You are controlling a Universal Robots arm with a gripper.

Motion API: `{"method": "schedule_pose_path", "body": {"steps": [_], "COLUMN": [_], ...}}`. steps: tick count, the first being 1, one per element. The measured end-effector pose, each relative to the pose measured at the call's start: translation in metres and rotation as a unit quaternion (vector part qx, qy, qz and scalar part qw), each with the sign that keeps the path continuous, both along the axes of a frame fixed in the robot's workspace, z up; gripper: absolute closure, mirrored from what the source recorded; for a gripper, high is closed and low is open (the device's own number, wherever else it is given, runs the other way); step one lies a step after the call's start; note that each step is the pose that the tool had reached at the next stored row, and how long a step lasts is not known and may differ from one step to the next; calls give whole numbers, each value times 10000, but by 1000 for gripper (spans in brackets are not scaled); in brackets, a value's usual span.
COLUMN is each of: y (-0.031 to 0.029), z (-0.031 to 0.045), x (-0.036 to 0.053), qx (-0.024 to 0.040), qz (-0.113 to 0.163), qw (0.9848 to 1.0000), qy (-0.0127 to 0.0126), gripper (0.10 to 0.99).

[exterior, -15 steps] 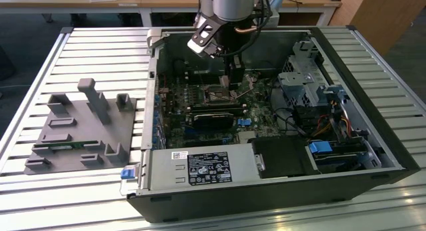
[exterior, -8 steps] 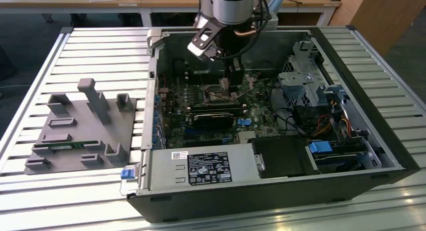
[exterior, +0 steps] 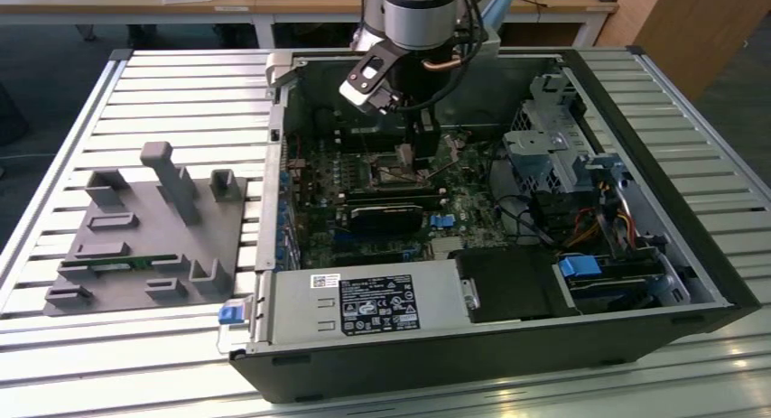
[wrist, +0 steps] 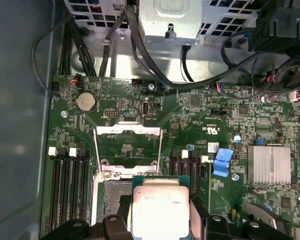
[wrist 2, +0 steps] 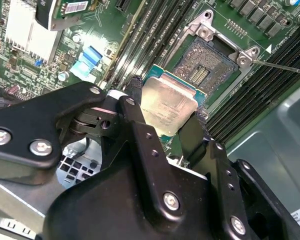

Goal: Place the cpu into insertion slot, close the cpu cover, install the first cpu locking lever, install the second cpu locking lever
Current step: 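Place the cpu into insertion slot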

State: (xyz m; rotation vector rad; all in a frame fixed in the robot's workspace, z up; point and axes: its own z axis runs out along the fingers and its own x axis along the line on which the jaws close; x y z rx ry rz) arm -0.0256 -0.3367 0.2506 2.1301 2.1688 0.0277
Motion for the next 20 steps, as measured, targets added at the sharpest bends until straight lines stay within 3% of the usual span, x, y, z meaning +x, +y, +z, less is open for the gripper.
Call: {"method": "schedule_pose_path", "body": {"steps": [20], "y": [27], "z": [-82], "x": [-36], "qx": [0], "qz": [0], "qw": [10000], "qy": [2], "gripper": [545]}}
